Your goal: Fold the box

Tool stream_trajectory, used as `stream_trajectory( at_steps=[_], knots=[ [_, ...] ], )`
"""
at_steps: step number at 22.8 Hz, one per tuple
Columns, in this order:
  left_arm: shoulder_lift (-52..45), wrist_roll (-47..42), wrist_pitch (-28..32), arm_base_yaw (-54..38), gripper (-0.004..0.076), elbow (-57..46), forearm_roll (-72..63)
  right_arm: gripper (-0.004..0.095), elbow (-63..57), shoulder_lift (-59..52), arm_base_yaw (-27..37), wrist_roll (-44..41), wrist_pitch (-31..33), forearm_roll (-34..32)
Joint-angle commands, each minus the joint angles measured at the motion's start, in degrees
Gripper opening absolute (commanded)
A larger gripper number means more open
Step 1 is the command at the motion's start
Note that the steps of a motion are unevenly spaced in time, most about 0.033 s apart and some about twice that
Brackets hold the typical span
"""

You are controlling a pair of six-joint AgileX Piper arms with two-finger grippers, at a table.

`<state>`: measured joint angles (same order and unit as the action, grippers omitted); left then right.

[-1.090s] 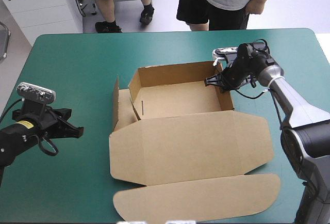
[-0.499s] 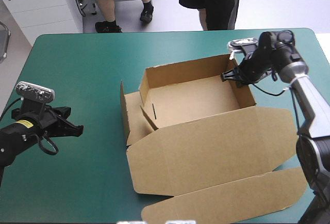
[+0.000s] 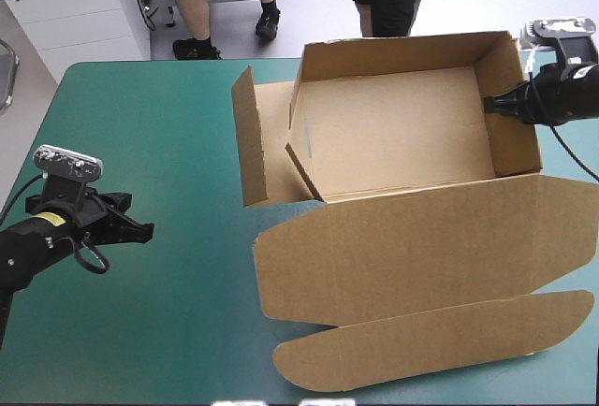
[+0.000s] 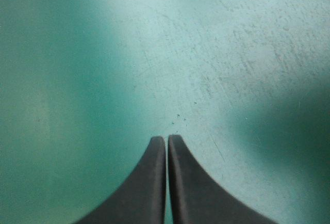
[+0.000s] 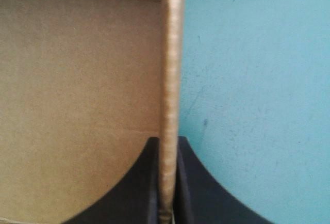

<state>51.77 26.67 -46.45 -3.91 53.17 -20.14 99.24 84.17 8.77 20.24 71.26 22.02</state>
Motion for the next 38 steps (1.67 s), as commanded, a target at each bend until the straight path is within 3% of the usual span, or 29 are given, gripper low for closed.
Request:
stream_trajectory(
  at_steps=[1,5,7,8,9,10,12,16,18,20,21,23,31,38],
  knots=[
    [2.7,-0.3,4.4,0.1,0.0004,1.4,-1.9,-0.0020,1.8,-4.2,1.3,0.7,0.6,3.6],
    [8.4,0.1,5.3,-0.1,0.0021,1.4,-2.5,-0.0020,1.8,-5.5,1.3,1.0,0.6,5.2],
    [13.5,5.2,4.5,-2.3,0.0021,1.4,-9.5,-0.0020,1.8,-5.7,1.3,1.2,0.6,5.7],
    [16.9,14.9,1.4,-5.6,0.0021,1.4,-20.5,-0.0020,1.8,-5.8,1.3,1.2,0.6,5.9],
    [18.1,18.9,-0.3,-7.2,0.0021,1.4,-25.6,-0.0020,1.8,-5.8,1.3,1.2,0.6,6.3],
    [21.1,28.0,-5.3,-10.9,0.0021,1.4,-38.4,-0.0020,1.7,-6.0,1.3,1.2,0.6,7.4],
    [25.7,37.9,-13.8,-15.7,0.0018,1.4,-52.3,-0.0020,1.7,-6.0,1.3,1.4,0.6,8.2],
    [33.2,39.3,-21.6,-16.5,0.0027,1.4,-59.1,-0.0020,1.4,-6.0,1.1,1.4,0.6,8.4],
    [36.5,40.8,-26.2,-16.1,0.0113,1.4,-62.4,-0.0019,1.2,-6.0,1.1,1.4,0.6,8.6],
    [38.9,42.1,-28.0,-15.0,0.0315,1.4,-65.8,-0.0019,0.5,-6.0,1.1,1.7,0.6,8.9],
    [39.4,43.0,-28.0,-13.6,0.0469,1.4,-65.6,-0.0019,0.4,-6.0,1.1,1.7,0.6,8.9],
    [39.4,43.2,-28.0,-10.9,0.0616,1.4,-66.5,-0.0019,0.4,-6.0,1.1,2.2,0.6,10.2],
    [38.5,41.8,-28.0,-2.0,0.0617,4.3,-66.7,-0.0018,0.4,-5.6,1.1,2.7,-0.3,10.1],
    [33.4,37.5,-28.0,-0.9,0.0618,9.4,-67.6,-0.0012,0.3,-5.6,0.7,2.3,-2.1,9.1]
  ],
)
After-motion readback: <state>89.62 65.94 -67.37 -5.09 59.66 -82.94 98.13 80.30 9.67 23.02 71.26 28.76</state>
